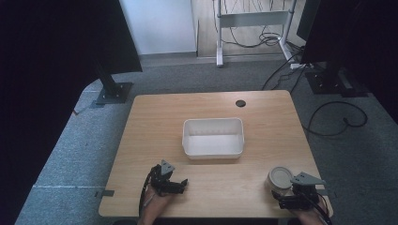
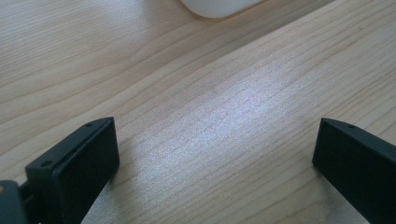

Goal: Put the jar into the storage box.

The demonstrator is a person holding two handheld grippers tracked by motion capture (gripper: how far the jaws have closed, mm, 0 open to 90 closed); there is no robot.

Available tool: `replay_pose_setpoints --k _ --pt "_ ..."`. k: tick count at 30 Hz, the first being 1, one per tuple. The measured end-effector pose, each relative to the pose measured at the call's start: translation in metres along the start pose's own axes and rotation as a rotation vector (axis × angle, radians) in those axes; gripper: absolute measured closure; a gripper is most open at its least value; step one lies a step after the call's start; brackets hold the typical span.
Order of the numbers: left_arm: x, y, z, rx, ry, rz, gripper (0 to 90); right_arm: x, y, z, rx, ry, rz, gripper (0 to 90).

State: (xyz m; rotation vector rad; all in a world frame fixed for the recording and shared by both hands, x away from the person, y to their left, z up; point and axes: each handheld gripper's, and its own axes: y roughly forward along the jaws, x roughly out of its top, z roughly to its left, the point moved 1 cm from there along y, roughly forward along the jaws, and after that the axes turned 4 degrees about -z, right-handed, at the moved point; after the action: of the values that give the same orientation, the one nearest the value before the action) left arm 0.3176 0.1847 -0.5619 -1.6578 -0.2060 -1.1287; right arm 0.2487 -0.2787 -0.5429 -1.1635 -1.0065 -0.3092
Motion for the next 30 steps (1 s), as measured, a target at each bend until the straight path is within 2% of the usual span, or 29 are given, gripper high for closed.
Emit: replay_pose_setpoints --k 12,17,20,24,30 --pt "0.000 0.000 0.000 0.000 0.000 0.000 0.1 0.007 0.008 0.002 0.008 0.004 0.000 3.9" --pt "0.000 0.000 0.000 0.000 0.000 0.000 0.1 0.009 0.012 0.003 0.011 0.003 0.005 8.8" --pt "0.000 0.000 0.000 0.000 -0.001 0.000 0.1 0.009 0.013 0.003 0.006 0.005 0.007 9.1" --pt "0.000 0.000 0.000 0.000 0.000 0.000 0.1 0.012 0.011 0.008 -0.032 -0.003 0.027 9.8" --pt "0.000 0.000 0.000 0.000 0.000 0.000 0.1 0.021 0.009 0.012 -0.037 -0.020 0.007 9.8"
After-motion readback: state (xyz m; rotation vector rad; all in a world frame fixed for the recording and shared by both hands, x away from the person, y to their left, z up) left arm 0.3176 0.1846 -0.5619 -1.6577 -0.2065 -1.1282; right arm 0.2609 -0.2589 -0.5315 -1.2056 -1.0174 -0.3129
